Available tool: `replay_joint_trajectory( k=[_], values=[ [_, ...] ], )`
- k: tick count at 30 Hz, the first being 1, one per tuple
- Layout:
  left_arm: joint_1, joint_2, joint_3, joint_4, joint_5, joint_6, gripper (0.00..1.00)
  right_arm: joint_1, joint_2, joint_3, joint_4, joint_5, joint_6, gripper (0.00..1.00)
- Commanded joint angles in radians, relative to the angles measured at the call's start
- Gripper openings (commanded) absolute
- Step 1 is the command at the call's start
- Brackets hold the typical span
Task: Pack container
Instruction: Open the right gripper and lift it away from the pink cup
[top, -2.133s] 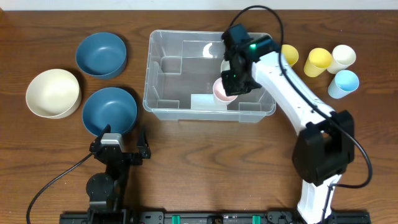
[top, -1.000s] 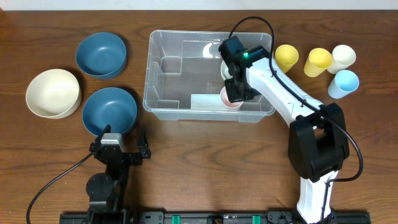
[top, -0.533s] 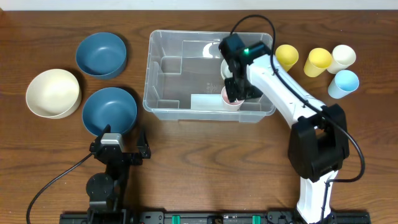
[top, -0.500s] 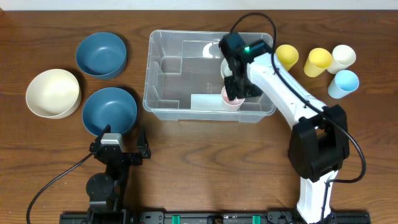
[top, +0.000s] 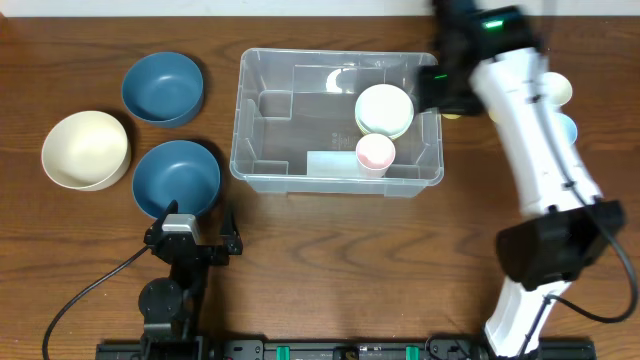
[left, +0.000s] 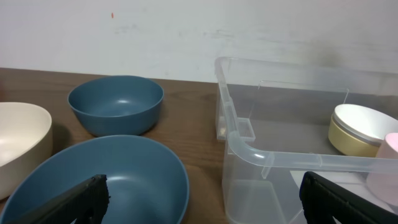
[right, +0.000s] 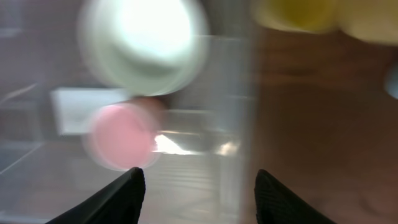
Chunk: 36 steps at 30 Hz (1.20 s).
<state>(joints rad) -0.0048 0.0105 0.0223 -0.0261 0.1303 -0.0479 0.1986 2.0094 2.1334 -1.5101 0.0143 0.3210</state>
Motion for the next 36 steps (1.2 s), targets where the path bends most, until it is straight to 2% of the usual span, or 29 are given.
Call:
replay_joint_trajectory(
  k=[1, 6, 13, 26, 36],
  values=[
    [-0.003, -0.005, -0.018, -0.033, 0.011, 0.010, 0.98, -0.158, -0.019, 0.010, -0.026, 0.009, 0.000, 0.59],
    [-0.003, -0.005, -0.018, -0.033, 0.011, 0.010, 0.98, -0.351, -0.018, 0.003, -0.024, 0.010, 0.000, 0.61],
    [-0.003, -0.005, -0.018, -0.033, 0.011, 0.010, 0.98, -0.484, -0.017, -0.067, 0.064, 0.037, 0.006, 0.63],
    [-0.003, -0.005, -0.018, -0.033, 0.011, 0.010, 0.98, -0.633, -0.014, -0.358, 0.317, 0.042, 0.022, 0.65],
    [-0.003, -0.005, -0.018, -0.033, 0.011, 0.010, 0.98, -0.643, -0.011, -0.576, 0.560, 0.037, 0.010, 0.63]
  ],
)
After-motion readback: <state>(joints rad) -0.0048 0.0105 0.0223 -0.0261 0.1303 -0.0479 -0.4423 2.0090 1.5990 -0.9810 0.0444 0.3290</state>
